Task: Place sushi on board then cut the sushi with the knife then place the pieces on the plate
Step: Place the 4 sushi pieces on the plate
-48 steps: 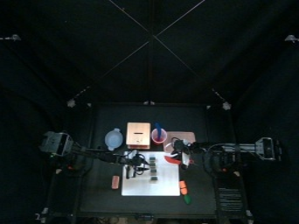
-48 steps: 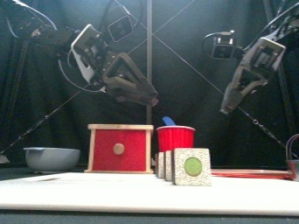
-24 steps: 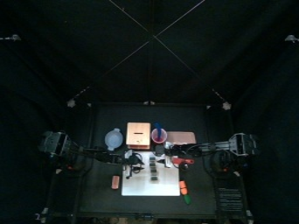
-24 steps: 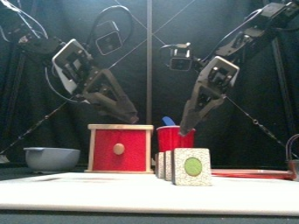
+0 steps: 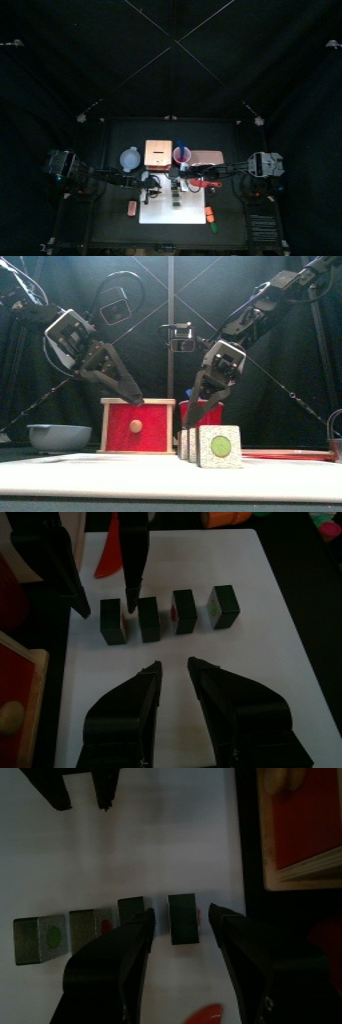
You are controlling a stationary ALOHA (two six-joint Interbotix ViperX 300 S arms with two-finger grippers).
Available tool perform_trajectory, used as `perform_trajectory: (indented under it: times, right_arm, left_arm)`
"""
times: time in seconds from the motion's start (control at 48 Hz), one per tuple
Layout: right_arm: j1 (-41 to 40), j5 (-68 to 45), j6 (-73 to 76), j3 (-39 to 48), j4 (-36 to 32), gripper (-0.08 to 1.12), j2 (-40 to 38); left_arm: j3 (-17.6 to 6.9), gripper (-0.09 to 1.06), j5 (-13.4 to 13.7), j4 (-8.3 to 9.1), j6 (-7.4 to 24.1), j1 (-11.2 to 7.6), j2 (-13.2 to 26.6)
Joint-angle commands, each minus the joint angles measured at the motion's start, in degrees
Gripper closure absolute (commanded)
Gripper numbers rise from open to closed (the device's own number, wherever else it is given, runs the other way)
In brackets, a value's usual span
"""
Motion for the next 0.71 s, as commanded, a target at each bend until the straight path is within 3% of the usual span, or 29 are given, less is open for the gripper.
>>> perform_trajectory:
  times: [0.021,0.312,0.625,0.708]
  right_arm:
    - [-0.2,-0.4,-0.1,-2.0,0.0,0.21,-0.2]
    - [-0.2,-0.4,0.0,-2.8,-0.5,0.23,2.5]
    - [-0.2,0.4,0.1,-2.4,-0.5,0.49,1.4]
    - [-0.7,1.4,0.1,-1.7,-0.5,0.49,-0.8]
  left_arm:
    - [-0.2,0.27,-0.2,-0.09,-0.1,0.09,-1.5]
    - [0.0,0.27,-0.2,-0.26,-0.1,0.18,-1.7]
    - [-0.3,0.27,-0.2,-0.26,-0.1,0.18,-1.7]
    - [-0.3,0.27,-0.2,-0.26,-0.1,0.09,-1.7]
